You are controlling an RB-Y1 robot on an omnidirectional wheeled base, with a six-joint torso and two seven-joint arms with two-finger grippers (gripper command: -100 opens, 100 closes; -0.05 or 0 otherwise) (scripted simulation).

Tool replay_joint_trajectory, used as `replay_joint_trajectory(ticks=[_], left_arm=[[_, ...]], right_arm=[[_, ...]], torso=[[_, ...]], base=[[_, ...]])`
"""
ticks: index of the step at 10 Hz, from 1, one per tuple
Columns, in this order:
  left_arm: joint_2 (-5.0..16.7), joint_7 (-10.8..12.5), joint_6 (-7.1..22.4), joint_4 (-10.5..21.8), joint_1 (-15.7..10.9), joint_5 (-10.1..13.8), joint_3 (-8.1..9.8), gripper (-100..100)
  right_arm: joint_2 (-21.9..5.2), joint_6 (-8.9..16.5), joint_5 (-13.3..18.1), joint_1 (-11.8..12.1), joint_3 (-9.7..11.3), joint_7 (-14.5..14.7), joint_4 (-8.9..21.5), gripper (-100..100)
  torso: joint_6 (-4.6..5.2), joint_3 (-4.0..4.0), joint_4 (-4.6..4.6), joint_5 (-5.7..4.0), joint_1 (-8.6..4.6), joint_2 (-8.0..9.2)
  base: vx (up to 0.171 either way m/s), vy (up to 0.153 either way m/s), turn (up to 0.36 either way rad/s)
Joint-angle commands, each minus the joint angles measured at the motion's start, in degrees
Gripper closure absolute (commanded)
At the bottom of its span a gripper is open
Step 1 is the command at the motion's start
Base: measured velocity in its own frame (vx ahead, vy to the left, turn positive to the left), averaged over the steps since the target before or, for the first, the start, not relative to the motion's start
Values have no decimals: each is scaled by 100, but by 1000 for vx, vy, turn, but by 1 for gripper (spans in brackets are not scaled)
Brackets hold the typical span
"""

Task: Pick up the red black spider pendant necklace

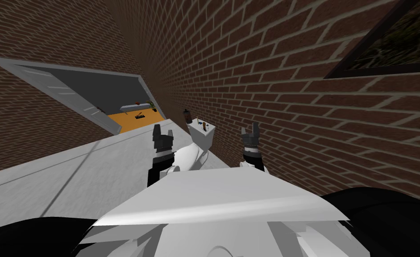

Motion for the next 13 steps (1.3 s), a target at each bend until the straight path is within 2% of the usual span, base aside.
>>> replay_joint_trajectory(ticks=[1, 4, 7, 9, 13], left_arm=[[211, 2, 73, -1, -16, 10, 9, -100], [634, 10, 365, -15, -79, 49, 43, -100], [923, 22, 827, -58, -177, 114, 100, -100], [988, 26, 1039, -80, -216, 141, 122, -100], [1112, 41, 1677, -172, -346, 234, 201, -100]], right_arm=[[0, 0, 0, 0, 0, 0, 0, 0], [0, 0, 0, 0, 0, 0, 0, 0], [0, 0, 0, 0, 0, 0, 0, 0], [0, 0, 0, 0, 0, 0, 0, 0], [0, 0, 0, 0, 0, 0, 0, 0]], torso=[[0, 0, 0, 0, 0, 0], [0, -2, -1, -1, -3, -4], [0, -4, -1, -2, -7, -6], [1, -5, -2, -2, -10, -9], [-1, -4, -2, -2, -8, -7]], base=[[4, -5, -13], [10, -12, -24], [16, -22, -42], [18, -23, -29], [17, -21, -37]])
